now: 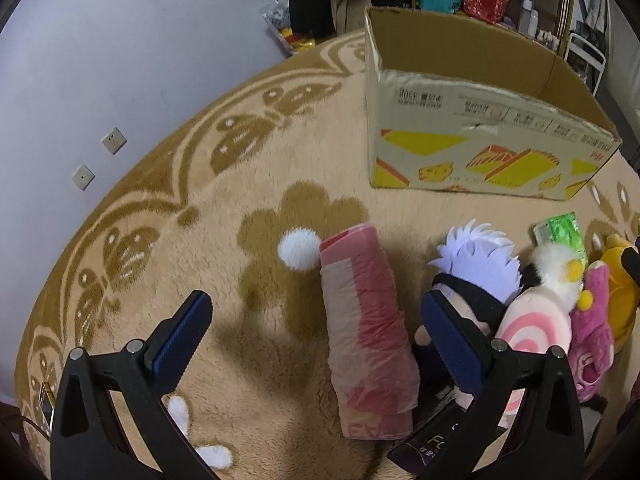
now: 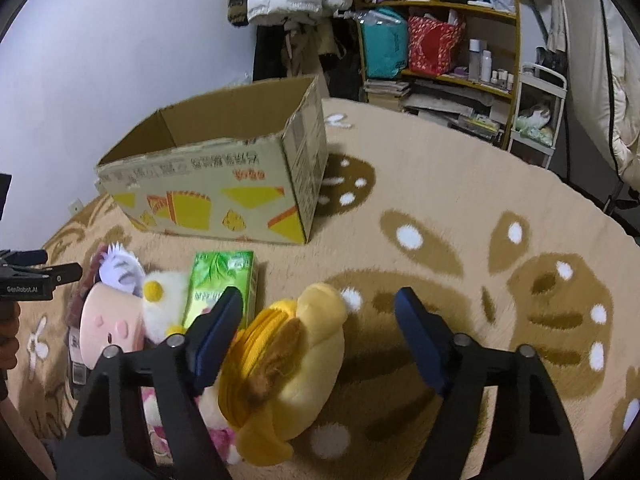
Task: Organize soft objects
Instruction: 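Grasp pink wrapped roll with left gripper while right gripper grasps yellow plush dog, then lift pink roll with left gripper while right gripper carries plush dog toward box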
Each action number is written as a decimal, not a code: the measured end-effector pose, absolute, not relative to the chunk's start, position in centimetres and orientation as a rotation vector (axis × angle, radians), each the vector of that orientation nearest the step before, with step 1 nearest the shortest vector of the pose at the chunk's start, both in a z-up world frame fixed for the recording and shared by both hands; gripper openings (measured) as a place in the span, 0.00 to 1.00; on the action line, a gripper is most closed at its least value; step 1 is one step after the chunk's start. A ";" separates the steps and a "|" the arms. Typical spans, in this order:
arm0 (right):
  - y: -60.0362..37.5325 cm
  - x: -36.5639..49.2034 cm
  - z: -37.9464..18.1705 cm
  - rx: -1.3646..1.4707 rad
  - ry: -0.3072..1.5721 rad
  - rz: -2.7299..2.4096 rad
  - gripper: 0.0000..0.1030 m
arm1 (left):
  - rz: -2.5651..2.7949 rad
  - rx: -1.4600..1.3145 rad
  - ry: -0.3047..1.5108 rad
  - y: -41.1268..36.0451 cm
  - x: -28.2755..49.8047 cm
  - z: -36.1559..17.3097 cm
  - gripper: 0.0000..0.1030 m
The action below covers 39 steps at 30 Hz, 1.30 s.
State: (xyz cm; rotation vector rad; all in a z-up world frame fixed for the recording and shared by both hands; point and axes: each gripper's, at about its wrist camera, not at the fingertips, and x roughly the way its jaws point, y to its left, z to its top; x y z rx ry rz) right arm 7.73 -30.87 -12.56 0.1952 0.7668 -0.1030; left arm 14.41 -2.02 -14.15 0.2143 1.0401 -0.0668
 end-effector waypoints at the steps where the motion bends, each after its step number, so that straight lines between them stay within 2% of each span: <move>1: -30.7 7.8 -12.8 0.188 0.777 -0.100 0.77 | -0.067 0.212 1.044 -2.0 14.5 -14.3 1.00; 5: -30.3 8.2 -13.5 0.184 0.807 -0.089 0.57 | -0.061 0.195 1.064 -1.7 14.8 -14.7 1.00; 9: -30.3 8.5 -13.9 0.204 0.840 -0.078 0.49 | -0.067 0.163 1.097 -1.5 15.1 -15.3 1.00; 22: -30.2 8.7 -14.3 0.228 0.861 -0.054 0.47 | -0.043 0.090 1.169 -0.5 15.9 -16.9 1.00; 30: -30.2 8.8 -14.4 0.229 0.868 -0.054 0.35 | -0.075 -0.020 1.229 0.0 16.0 -17.5 0.82; 34: -30.3 8.8 -14.4 0.231 0.869 -0.055 0.35 | -0.073 -0.091 1.255 0.5 16.1 -18.0 0.77; 39: -30.6 9.1 -14.6 0.260 0.870 -0.060 0.34 | -0.084 -0.066 1.246 -0.1 15.8 -18.1 0.63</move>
